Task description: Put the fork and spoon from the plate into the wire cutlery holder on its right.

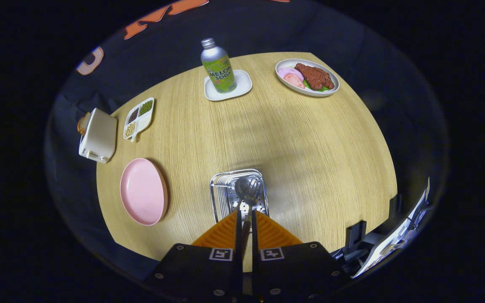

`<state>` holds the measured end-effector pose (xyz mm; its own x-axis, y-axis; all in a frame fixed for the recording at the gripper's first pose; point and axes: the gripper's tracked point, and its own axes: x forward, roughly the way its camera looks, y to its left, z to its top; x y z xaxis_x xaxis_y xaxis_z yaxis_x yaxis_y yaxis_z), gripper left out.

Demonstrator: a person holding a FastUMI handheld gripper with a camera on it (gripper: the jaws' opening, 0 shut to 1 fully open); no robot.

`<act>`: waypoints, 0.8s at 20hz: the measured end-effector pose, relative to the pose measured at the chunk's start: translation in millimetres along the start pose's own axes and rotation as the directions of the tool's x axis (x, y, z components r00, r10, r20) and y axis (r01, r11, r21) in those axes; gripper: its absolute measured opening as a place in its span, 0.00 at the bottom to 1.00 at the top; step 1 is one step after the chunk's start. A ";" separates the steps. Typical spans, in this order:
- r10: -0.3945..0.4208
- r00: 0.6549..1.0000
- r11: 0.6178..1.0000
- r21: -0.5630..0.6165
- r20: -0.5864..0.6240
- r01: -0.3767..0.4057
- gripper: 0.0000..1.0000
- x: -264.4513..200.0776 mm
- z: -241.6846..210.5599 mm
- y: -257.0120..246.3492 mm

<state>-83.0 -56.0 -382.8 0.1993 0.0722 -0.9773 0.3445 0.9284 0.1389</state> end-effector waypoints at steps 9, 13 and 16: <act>0.030 0.953 0.999 0.020 0.302 -0.038 0.36 -41.2 57.7 7.6; 0.042 0.897 0.999 0.012 0.440 -0.053 0.50 -68.0 81.3 10.9; 0.041 0.826 0.999 -0.012 0.563 -0.042 0.59 -95.2 102.5 14.0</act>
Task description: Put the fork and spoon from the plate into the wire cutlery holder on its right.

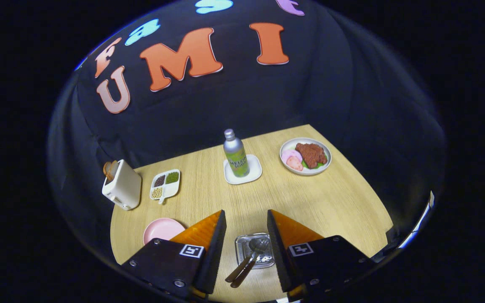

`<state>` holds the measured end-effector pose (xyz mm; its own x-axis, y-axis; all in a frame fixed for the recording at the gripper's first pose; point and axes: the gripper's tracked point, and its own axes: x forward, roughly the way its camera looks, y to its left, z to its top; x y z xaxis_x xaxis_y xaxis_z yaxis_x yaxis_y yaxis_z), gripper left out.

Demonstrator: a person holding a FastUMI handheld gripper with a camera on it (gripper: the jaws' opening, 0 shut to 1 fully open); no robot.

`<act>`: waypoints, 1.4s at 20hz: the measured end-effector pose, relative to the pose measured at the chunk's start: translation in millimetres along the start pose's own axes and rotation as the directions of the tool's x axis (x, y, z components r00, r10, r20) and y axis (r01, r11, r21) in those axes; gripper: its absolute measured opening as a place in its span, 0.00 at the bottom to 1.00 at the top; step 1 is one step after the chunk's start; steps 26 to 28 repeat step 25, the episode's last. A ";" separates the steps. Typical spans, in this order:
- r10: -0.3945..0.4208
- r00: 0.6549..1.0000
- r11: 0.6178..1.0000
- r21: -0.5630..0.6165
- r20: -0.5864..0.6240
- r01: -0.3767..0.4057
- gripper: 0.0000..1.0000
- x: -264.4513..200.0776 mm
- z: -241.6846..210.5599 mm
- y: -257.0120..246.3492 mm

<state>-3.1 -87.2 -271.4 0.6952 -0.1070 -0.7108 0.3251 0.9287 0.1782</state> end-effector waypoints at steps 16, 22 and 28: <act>0.053 0.732 0.986 -0.150 0.679 0.068 0.90 -145.3 189.4 46.3; 0.077 0.721 0.987 -0.154 0.689 0.042 0.91 -151.9 195.3 55.9; 0.082 0.720 0.985 -0.164 0.689 0.045 0.91 -152.4 193.9 57.2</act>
